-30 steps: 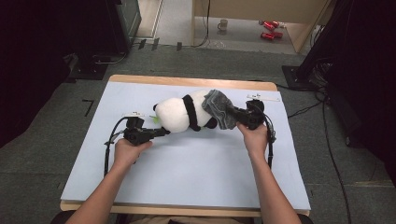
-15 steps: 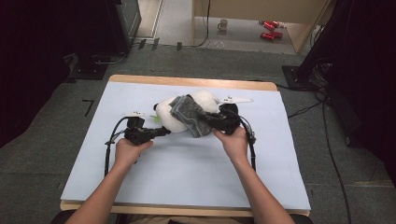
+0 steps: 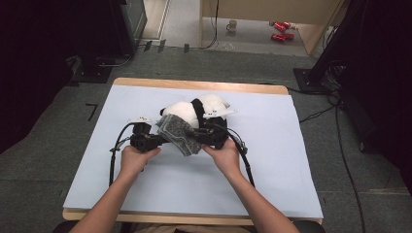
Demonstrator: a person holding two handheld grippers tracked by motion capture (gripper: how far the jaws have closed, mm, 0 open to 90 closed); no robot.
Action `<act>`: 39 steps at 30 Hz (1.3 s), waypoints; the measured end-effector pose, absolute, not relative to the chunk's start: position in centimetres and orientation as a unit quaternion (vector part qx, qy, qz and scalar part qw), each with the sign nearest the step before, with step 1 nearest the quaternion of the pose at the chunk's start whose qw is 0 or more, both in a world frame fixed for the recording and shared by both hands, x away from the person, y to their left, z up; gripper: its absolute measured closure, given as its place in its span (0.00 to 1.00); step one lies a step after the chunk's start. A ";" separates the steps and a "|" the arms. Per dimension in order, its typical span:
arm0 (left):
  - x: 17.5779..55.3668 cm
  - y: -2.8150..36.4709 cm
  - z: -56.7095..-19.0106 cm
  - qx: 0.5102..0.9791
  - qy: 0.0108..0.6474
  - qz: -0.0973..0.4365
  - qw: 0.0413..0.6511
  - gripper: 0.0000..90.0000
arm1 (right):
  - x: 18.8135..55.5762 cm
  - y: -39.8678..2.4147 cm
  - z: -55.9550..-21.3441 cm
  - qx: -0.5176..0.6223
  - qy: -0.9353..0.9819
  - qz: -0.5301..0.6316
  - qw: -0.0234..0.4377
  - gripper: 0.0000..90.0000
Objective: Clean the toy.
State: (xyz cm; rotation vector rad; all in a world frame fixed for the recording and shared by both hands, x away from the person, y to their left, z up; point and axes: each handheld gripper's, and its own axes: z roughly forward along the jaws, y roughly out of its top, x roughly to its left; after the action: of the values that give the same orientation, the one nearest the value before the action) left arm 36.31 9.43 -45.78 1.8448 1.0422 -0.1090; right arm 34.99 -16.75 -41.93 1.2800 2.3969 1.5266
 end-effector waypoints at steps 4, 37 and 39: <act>36.2 9.3 -45.9 0.761 0.428 -0.046 0.486 0.96 | 35.5 -17.1 -42.5 0.416 0.770 0.483 0.022 0.90; 36.8 10.7 -45.9 0.769 0.436 -0.015 0.467 0.96 | 37.9 -25.7 -41.9 0.508 0.732 0.440 0.110 0.89; 36.9 10.8 -46.0 0.769 0.438 -0.012 0.465 0.96 | 38.1 -26.6 -42.1 0.521 0.726 0.435 0.113 0.89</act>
State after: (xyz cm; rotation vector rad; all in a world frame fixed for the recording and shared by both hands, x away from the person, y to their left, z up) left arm 36.89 10.78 -45.97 1.8892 1.0747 -0.0303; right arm 38.09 -26.59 -42.10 1.5281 2.1286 1.2773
